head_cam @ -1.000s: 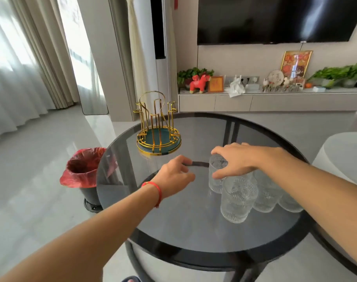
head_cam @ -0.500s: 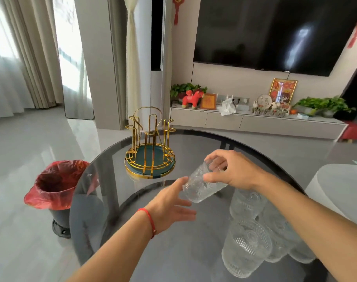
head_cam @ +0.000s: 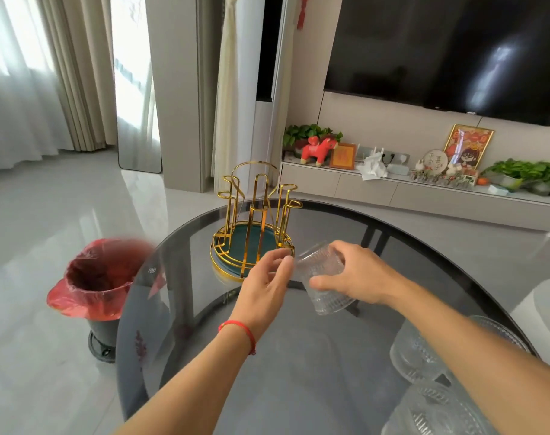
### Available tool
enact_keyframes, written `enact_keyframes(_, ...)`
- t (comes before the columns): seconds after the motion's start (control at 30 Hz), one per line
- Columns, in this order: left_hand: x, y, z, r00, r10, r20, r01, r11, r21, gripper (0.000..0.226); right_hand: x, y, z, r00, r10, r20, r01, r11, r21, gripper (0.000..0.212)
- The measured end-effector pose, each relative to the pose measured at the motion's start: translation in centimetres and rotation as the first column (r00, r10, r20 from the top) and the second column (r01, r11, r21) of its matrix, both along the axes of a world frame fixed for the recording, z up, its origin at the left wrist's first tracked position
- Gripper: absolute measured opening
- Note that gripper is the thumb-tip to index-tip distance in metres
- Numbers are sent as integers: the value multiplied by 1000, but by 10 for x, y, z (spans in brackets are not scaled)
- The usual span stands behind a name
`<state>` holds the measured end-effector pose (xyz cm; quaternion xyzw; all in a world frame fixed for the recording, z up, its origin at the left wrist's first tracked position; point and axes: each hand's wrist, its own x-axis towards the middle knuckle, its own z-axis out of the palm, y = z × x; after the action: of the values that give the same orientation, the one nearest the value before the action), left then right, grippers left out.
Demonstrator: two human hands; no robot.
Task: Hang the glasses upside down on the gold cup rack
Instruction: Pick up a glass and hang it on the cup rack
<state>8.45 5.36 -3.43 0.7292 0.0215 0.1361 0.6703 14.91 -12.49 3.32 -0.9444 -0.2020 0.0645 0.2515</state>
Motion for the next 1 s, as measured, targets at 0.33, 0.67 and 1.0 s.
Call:
enact_keyframes(0.33,17,37,-56,983,179,-31,-45,405,913,72,94,-1,24,906,-410,101,322,825,465,77)
enact_keyframes(0.67,15,34,-59,976,208,-64,-23,392,920,65,182,104,81,957,-287,46,165,668,725,89)
enact_keyframes(1.0,13,32,-64,977,211,-34,-43,348,937,68,203,132,58,998,45,-52,-5,802,597,86)
